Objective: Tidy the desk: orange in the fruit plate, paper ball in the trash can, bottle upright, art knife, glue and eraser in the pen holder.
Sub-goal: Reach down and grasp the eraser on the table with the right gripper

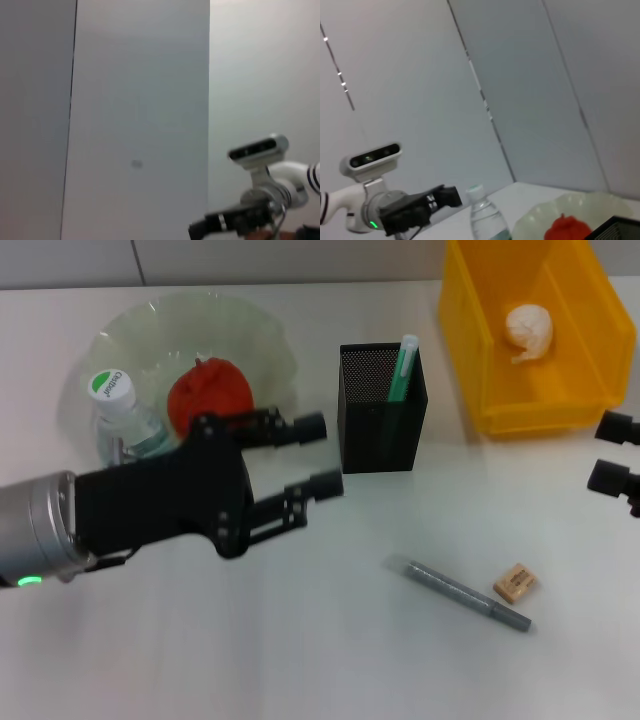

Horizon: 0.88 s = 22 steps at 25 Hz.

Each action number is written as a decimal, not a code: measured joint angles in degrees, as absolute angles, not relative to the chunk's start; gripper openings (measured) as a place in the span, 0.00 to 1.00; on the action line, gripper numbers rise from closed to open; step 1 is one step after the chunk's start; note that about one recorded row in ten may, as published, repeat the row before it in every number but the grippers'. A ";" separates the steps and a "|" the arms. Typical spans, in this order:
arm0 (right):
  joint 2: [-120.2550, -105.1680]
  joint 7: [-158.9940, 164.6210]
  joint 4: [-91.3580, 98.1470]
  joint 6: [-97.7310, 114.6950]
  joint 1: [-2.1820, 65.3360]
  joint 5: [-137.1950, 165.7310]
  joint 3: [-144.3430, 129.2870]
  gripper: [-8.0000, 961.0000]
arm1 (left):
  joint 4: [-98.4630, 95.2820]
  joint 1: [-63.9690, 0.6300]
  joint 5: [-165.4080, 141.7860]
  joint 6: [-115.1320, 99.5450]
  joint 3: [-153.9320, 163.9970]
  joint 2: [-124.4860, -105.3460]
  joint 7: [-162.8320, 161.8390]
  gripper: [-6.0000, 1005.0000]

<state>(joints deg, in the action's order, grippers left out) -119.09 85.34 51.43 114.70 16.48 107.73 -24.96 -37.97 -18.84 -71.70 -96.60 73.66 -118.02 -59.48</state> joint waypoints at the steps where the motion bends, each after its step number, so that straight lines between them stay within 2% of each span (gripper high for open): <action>1: -119.09 85.70 51.61 114.71 16.44 107.74 -25.51 0.77 | -37.97 -18.84 -71.70 -96.60 73.66 -118.02 -59.48 0.49; 12: -118.60 102.28 63.89 114.71 19.89 118.18 -28.39 0.77 | -34.92 -16.59 -79.47 -97.04 69.50 -116.91 -60.96 0.49; 16: -117.55 108.83 68.39 114.39 23.08 125.76 -29.99 0.77 | -34.48 -14.81 -79.55 -96.70 68.52 -117.28 -59.70 0.49; 18: -116.18 116.79 68.87 113.64 26.78 131.23 -32.42 0.77 | -33.99 -14.69 -79.66 -96.67 68.45 -117.29 -59.34 0.49; 22: -115.00 124.10 67.85 112.77 31.03 136.41 -36.13 0.77 | -33.17 -14.67 -80.15 -96.19 68.47 -117.29 -59.00 0.49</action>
